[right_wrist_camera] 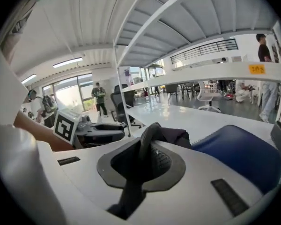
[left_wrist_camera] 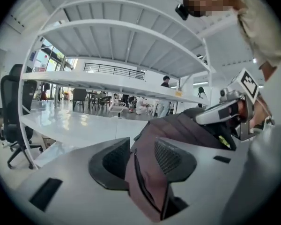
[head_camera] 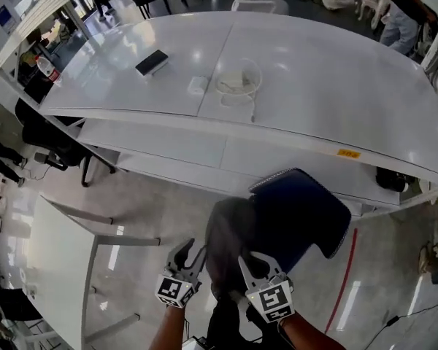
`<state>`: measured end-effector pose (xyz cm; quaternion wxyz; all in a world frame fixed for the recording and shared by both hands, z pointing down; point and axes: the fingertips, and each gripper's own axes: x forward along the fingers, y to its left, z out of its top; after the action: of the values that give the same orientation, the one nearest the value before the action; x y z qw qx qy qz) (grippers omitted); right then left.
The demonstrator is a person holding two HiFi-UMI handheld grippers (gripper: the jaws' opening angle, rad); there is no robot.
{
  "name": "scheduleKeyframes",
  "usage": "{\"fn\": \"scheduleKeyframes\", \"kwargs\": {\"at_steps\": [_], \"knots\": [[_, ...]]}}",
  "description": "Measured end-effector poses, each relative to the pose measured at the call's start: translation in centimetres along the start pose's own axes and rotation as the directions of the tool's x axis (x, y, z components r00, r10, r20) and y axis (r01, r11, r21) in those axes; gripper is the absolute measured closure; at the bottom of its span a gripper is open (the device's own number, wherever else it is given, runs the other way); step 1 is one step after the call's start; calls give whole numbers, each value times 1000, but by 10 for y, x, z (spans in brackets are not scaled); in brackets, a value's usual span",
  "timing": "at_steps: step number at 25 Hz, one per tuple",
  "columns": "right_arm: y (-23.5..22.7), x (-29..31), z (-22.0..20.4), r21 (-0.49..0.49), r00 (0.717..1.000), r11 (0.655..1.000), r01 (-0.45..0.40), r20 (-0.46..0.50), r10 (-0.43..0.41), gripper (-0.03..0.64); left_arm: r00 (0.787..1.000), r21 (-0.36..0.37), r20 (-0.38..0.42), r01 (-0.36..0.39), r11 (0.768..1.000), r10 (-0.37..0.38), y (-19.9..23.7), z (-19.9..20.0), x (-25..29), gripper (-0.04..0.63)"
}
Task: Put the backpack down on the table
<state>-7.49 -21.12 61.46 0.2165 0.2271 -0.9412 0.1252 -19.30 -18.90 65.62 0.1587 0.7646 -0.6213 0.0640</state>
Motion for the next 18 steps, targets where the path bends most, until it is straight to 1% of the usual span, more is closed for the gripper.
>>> {"fn": "scheduleKeyframes", "kwargs": {"at_steps": [2,4,5,6,7,8,9,11,12,14,16,17,18], "knots": [[9,-3,5,-59,998,997,-55,-34,53,575,1000,16,15,-2,1000,2,-16,9,-18,453],[20,-8,4,-108,992,988,-109,-79,101,574,999,50,18,39,998,-40,-34,18,-32,451],[27,-11,3,-130,987,983,-133,-101,121,575,997,74,9,81,994,-82,-42,24,-37,448],[33,-15,1,-148,983,977,-156,-121,138,575,991,109,-8,137,985,-137,-51,30,-40,434],[38,-18,-1,-164,979,971,-175,-137,153,575,980,155,-35,201,967,-198,-59,34,-41,412],[42,-20,-3,-178,975,965,-191,-150,165,575,963,210,-77,267,941,-257,-68,34,-40,381],[45,-23,-3,-195,971,959,-206,-160,176,575,943,269,-133,329,905,-304,-77,31,-39,344],[53,-26,-3,-234,965,943,-237,-172,200,575,899,375,-250,432,820,-359,-95,16,-37,319],[58,-28,-2,-256,961,932,-255,-177,214,575,879,412,-290,471,780,-377,-105,11,-37,316],[68,-30,-5,-317,949,900,-299,-200,244,574,846,465,-345,530,710,-406,-123,2,-36,316],[78,-29,-15,-381,931,856,-350,-245,272,574,818,512,-407,573,640,-407,-136,-10,-35,311],[83,-29,-21,-406,922,834,-374,-264,284,574,809,532,-431,585,612,-399,-141,-17,-34,311],[88,-28,-26,-422,916,818,-390,-273,295,574,811,546,-439,583,601,-388,-146,-22,-34,313]]}}
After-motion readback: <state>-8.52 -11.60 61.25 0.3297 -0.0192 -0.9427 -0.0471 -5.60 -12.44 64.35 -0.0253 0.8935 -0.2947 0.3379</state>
